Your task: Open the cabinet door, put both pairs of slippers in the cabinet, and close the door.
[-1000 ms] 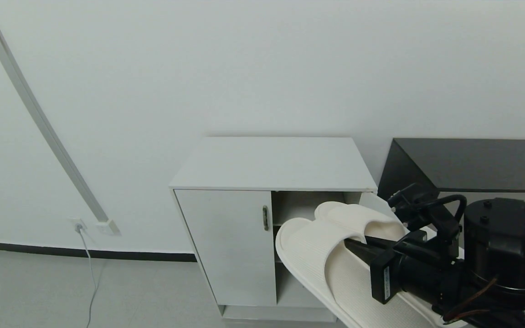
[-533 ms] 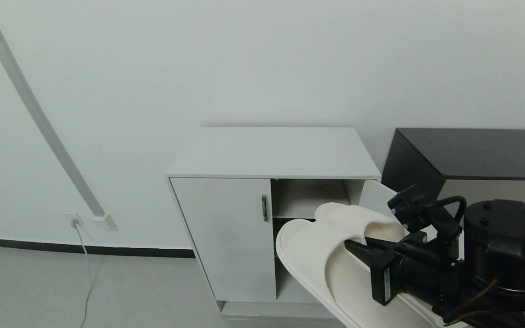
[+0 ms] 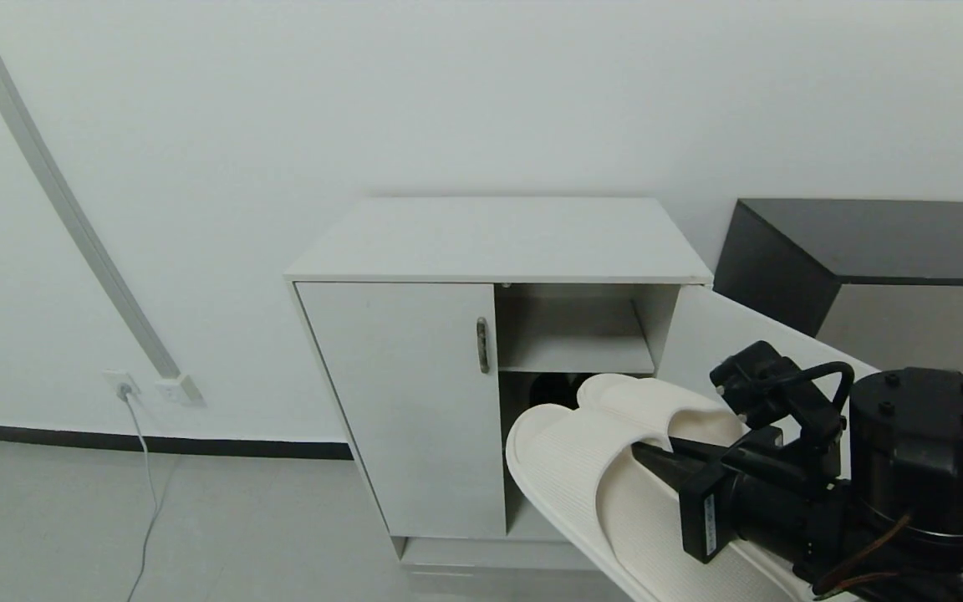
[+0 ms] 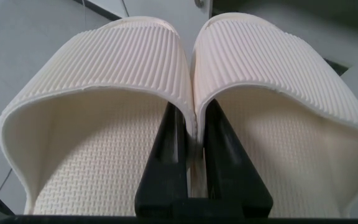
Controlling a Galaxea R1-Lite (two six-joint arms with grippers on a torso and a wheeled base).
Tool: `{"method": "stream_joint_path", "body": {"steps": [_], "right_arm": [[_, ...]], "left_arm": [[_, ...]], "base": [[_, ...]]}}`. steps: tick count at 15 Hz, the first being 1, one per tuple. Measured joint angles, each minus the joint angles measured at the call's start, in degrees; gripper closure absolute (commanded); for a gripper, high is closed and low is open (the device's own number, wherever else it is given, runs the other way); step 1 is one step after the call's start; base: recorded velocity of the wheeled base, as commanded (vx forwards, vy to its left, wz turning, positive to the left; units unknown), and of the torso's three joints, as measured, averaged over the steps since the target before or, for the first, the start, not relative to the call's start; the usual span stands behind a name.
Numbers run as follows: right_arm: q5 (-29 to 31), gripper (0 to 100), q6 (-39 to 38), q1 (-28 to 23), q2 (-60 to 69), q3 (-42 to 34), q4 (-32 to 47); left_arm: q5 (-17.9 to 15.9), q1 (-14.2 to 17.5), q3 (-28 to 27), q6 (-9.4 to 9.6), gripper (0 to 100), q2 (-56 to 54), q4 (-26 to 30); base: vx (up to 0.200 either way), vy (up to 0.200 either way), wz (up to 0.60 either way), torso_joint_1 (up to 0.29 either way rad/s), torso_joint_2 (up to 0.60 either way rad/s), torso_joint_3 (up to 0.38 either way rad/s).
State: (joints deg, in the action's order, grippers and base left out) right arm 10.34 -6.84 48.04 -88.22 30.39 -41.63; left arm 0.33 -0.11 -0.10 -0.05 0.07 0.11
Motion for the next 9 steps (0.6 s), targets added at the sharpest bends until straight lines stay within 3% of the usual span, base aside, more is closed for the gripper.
{"method": "stream_joint_path", "body": {"steps": [9], "right_arm": [[-0.2, 100, 0.1, 0.3, -0.1, -0.5, 0.1]], "left_arm": [[0.0, 0.0, 0.0, -0.02, 100, 0.0, 0.0]], "base": [[0.000, 0.000, 0.00, -0.172, 0.50, 0.324]]}}
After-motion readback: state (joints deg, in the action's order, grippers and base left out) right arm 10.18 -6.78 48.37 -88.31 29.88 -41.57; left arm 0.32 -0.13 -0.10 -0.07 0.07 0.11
